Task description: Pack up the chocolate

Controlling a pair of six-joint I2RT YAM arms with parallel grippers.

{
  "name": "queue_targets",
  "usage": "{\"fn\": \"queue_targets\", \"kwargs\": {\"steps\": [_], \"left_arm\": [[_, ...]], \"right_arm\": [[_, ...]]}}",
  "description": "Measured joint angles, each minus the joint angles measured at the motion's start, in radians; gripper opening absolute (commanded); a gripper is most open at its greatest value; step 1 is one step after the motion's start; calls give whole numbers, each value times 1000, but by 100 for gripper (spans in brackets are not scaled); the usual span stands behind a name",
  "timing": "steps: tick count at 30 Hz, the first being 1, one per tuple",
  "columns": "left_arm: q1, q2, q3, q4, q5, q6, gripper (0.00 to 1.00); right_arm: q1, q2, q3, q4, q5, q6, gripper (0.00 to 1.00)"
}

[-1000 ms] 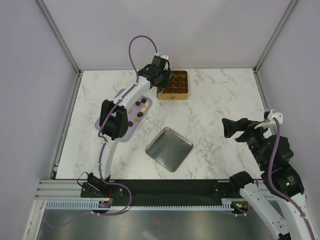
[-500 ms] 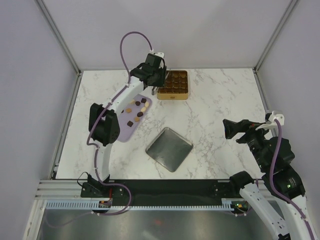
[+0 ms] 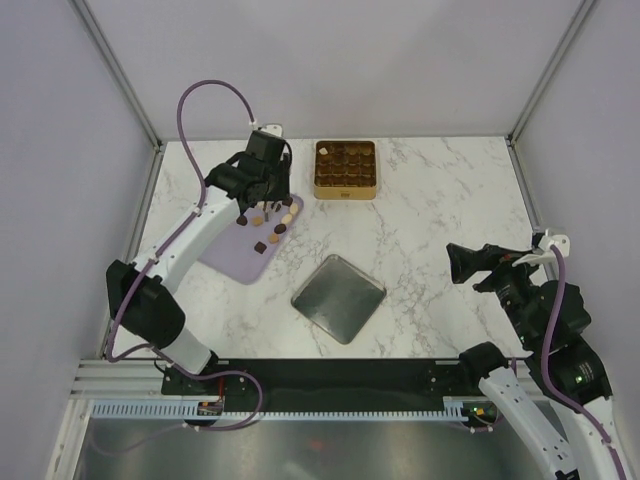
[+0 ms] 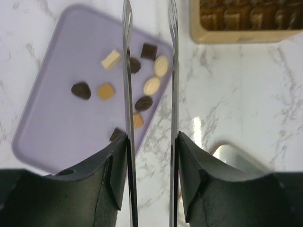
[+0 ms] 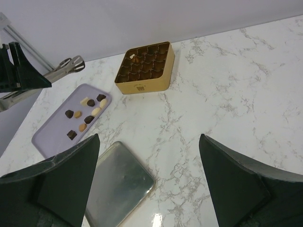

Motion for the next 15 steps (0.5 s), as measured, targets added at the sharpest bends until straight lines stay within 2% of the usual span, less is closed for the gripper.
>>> {"fn": "queue_targets", "kwargs": {"steps": [9,15], "left_arm": [[98,-174,-280,-99,-17,-80,51],[148,-206,-375,-121,-31,-96,51]], "right_arm": [[0,-6,-15,-4,-30,8,94],[0,-7,-14,-4,-47,8,94]]}}
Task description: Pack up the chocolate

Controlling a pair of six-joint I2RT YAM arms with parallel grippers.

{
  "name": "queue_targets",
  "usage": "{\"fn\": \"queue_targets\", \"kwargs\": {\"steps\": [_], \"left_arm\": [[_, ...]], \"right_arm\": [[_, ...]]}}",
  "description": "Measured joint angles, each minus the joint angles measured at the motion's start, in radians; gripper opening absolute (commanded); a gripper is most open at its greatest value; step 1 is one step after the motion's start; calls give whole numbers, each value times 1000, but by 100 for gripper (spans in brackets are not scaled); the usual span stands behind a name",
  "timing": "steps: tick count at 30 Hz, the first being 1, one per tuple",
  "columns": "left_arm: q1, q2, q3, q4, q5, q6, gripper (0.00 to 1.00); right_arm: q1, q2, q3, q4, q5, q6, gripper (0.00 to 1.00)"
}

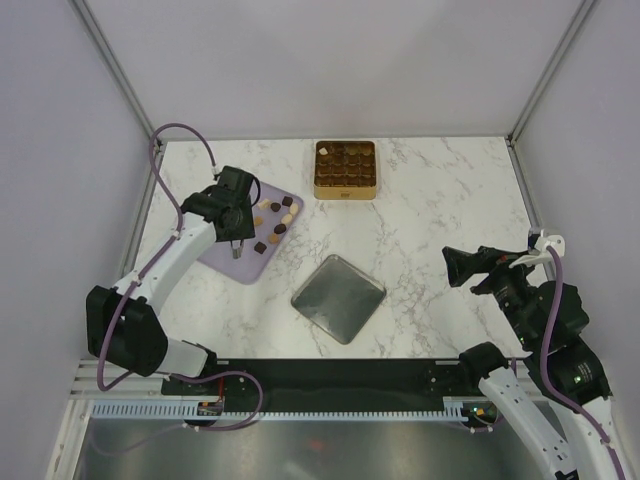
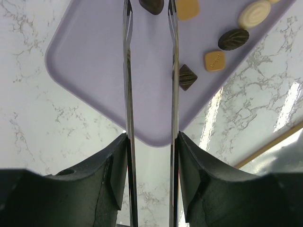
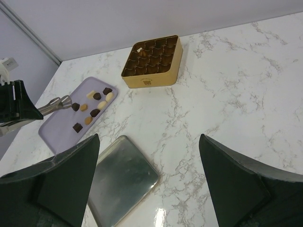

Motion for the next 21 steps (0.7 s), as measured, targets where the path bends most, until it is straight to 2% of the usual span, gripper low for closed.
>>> {"fn": "queue_targets", "kwargs": {"steps": [21], "left_arm": [[50,106,-10,56,72,-63,52]], "right_arm": [[0,-22,13,-3,-2,0,95]]}}
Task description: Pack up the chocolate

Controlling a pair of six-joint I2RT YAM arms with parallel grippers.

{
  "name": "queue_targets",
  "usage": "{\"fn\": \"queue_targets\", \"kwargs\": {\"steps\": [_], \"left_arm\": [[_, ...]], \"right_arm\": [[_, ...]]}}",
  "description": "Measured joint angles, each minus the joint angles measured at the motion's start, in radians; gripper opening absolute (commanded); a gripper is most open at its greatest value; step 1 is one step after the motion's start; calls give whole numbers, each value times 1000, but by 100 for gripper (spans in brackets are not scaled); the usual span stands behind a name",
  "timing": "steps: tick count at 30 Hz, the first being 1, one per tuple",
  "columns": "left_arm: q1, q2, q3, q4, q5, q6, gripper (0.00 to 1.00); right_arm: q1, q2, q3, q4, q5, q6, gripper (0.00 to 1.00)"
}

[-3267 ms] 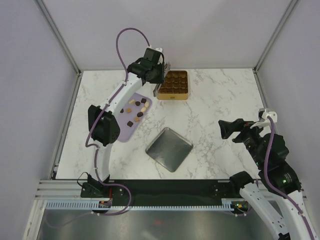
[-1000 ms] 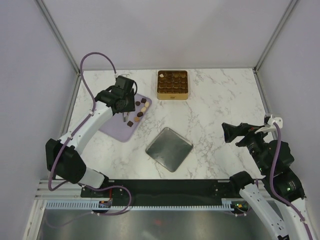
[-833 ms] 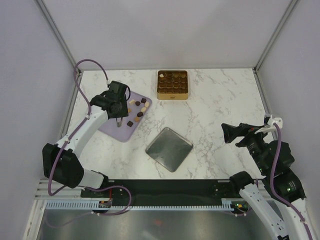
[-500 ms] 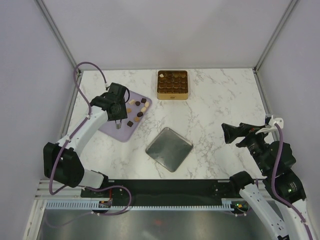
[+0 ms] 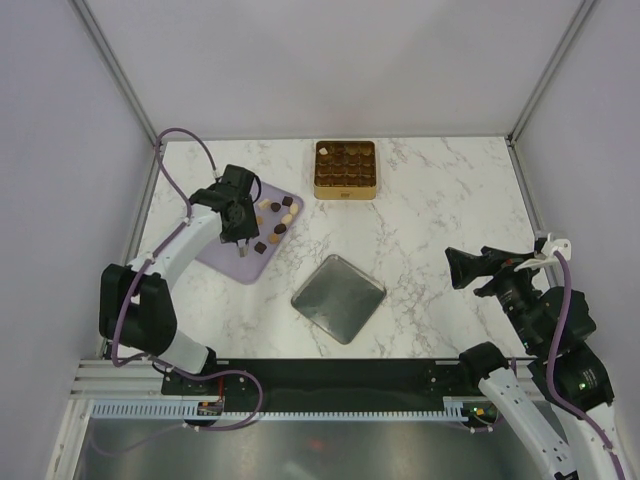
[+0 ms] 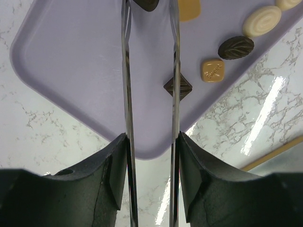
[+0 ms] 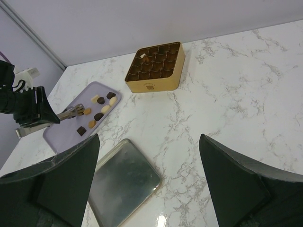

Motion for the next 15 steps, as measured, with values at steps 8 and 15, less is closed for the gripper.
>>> {"fn": "queue_targets", "kwargs": {"steps": [8,15], "left_arm": [[12,49,0,14,0,-12,51],[16,82,0,25,5,-12,45]], "right_arm": [[0,-5,0,-1,2,0,95],[0,-5,0,-1,4,0,95]]}}
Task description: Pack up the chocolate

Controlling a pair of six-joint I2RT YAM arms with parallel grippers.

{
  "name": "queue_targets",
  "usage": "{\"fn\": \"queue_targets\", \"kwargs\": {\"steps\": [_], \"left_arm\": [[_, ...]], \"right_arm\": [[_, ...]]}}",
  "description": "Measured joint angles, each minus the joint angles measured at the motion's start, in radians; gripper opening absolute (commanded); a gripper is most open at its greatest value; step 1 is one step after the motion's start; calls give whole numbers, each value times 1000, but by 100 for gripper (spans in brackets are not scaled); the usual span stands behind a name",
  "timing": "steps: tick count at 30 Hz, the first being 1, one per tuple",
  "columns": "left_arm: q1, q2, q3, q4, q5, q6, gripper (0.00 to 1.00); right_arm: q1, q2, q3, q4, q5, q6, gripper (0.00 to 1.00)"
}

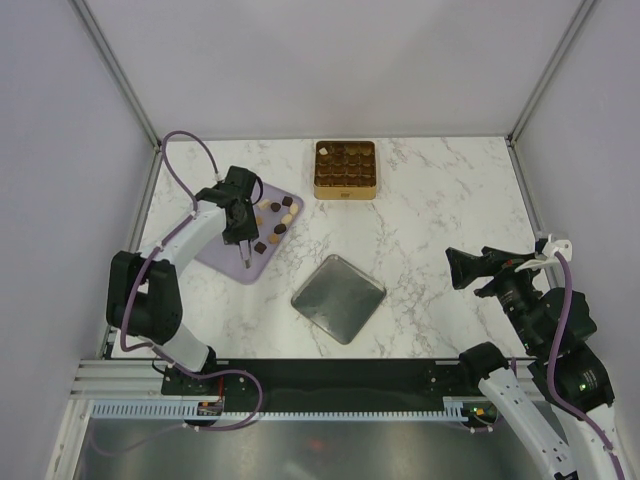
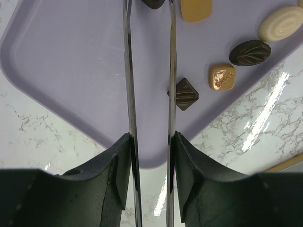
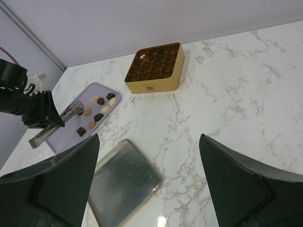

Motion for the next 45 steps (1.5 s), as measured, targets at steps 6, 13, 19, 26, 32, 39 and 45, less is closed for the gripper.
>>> {"fn": "queue_targets", "kwargs": {"steps": [6,13,19,26,32,39,45], "left_arm": [[0,3,0,0,7,0,41],[0,-7,16,-8,24,3,40],[0,-38,39,-24,27,13,39],[0,-63,49,-37,44,29,39],[-48,-54,153,-48,87,66,39],[-162,80,465,-40,135,99,39],[-225,283,747,-27,159,137,38]], "right_arm": [[0,0,0,0,0,0,95],[0,0,0,0,0,1,95],[0,0,-1,1,-4,8,94],[0,0,-2,2,-4,16,94],[0,3,-5,6,-5,19,94],[0,19,-9,7,-4,18,94],[0,36,-9,13,5,17,94]]}}
